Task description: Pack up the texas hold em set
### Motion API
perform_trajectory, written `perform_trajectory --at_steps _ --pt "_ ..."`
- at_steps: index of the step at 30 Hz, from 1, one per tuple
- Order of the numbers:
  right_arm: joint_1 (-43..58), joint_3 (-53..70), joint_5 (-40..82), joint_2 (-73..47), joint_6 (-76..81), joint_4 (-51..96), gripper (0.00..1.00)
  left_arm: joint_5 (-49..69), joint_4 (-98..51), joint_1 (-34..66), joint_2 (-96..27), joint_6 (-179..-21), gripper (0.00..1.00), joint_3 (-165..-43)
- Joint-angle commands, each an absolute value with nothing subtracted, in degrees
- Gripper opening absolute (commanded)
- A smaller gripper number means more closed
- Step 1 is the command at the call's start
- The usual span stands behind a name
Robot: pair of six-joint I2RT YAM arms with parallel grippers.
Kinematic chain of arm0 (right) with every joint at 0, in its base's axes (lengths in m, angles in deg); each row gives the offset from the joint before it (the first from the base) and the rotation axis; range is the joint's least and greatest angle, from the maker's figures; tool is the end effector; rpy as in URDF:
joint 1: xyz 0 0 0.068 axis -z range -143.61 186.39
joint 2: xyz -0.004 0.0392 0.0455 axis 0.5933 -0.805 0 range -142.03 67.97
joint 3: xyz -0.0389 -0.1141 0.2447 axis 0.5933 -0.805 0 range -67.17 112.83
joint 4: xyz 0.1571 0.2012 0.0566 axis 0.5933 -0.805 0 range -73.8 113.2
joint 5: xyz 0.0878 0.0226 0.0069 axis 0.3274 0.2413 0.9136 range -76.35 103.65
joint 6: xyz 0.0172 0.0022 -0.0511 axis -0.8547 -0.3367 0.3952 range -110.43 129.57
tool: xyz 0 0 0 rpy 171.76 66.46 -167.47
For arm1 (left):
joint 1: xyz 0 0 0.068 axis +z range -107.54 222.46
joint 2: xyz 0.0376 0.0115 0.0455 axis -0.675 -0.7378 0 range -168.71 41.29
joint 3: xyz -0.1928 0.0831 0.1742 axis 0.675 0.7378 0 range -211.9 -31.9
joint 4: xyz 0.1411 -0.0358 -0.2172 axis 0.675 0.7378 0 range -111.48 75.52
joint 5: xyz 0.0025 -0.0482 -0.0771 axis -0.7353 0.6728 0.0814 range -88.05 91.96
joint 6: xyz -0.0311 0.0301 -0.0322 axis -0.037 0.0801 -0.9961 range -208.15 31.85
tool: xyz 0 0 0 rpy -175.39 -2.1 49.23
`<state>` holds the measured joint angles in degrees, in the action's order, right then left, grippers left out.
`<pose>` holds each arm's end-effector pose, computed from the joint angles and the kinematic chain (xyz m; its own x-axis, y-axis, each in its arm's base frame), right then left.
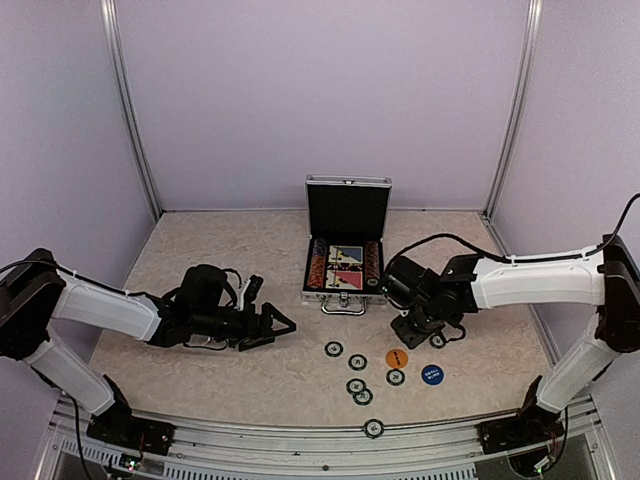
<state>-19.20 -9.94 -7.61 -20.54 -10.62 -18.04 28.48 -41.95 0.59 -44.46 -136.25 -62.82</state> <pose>0.1722 0.2286 0.1992 -0.7500 -0.5258 -0.4013 -0.4779 0.8502 -0.2209 0.1964 -0.1974 0.1513 -0.9295 -0.0612 -0.3637 0.2693 0.5610 -0.7828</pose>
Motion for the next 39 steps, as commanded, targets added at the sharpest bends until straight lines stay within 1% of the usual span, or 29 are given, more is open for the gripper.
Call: perform_trajectory --at_steps 1,4,7,11,17,21,28,39 --pt "-17.1 -7.3 -7.6 -23.6 -9.9 -16.6 0.22 27.9 -41.4 1.0 -44.0 -135.4 0.93 -63.2" --pt "-17.1 -5.5 -6.1 -25.9 -9.0 -15.8 0.22 27.9 -41.6 0.9 -44.0 -135.4 0.93 -63.3" --pt "-17.1 -4.9 -3.3 -25.8 -7.8 -13.8 0.22 28.1 -41.9 0.5 -44.6 -135.1 0.93 -64.2" --pt "-17.1 -3.6 -3.3 -26.4 -6.8 -13.8 0.21 28.3 -42.9 -0.9 -46.3 -135.4 0.93 -66.2" --pt "-17.8 -3.3 1.9 -24.9 -4.6 -12.0 0.21 29.6 -47.4 -3.1 -52.0 -137.1 0.93 -70.1" --pt "-19.2 -3.3 5.5 -23.3 -2.8 -11.0 0.21 32.4 -52.9 -3.8 -56.8 -139.1 0.93 -72.8" --pt "-23.4 -2.1 9.3 -23.1 -0.6 -11.8 0.21 35.2 -54.7 -7.0 -65.8 -138.2 0.90 -80.9" --pt "-26.0 -0.7 11.5 -23.2 0.0 -12.8 0.21 40.8 -63.5 -9.5 -70.8 -141.4 0.83 -82.6"
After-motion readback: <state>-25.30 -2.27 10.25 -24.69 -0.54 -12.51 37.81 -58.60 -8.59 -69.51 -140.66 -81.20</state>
